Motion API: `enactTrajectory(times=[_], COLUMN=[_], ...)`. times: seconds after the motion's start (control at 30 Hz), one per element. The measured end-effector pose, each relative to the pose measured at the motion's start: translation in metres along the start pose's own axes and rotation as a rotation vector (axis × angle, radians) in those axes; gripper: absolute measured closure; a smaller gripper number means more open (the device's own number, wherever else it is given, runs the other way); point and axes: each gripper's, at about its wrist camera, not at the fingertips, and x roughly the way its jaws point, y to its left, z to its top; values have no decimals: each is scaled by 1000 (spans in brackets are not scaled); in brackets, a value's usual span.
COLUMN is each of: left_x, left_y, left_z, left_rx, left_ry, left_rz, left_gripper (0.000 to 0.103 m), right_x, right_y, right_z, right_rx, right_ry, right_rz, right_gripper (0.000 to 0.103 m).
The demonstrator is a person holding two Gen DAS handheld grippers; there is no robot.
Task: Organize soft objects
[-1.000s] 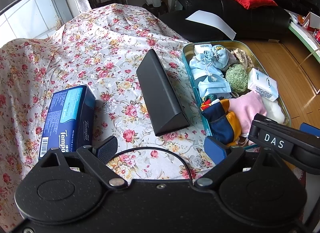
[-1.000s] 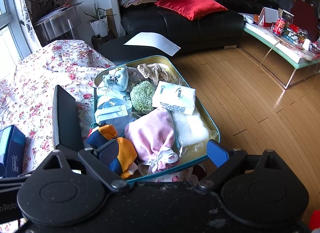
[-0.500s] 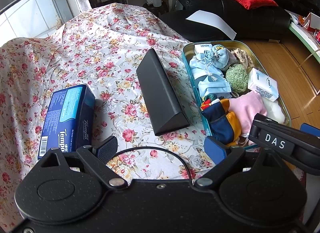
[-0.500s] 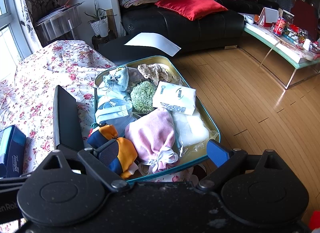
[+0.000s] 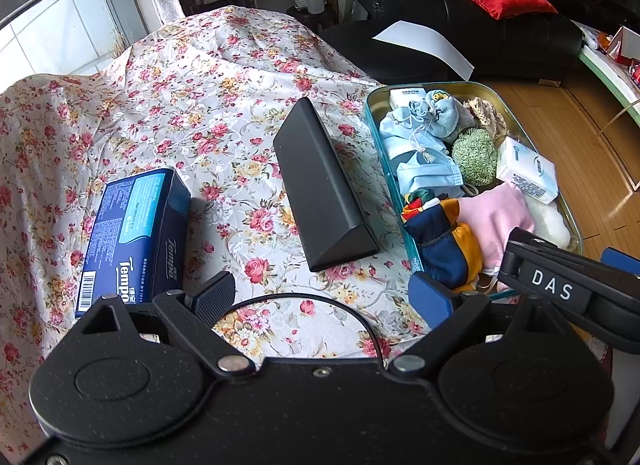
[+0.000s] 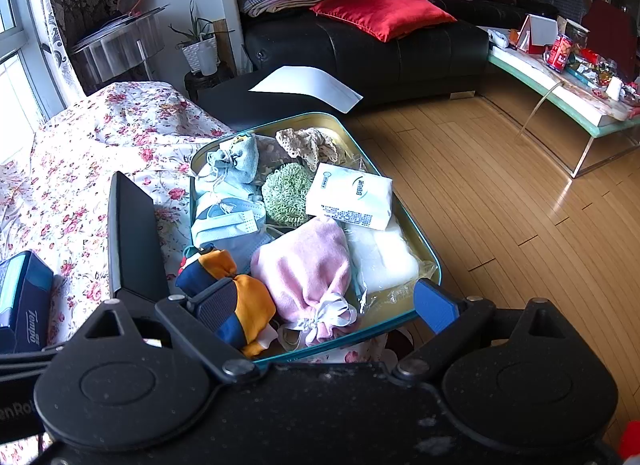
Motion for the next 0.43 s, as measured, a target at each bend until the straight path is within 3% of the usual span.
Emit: enactTrajectory(times=[0.43], left_x=[2], left_y=[-2], left_z=[2], left_rx=[-8], left_ry=[6], left_rz=[10], left_gripper=[12], right_x=[0], right_y=[-1], right_z=[1], right_rx=[2], right_ry=[0], right_rz=[3], right_gripper=[7])
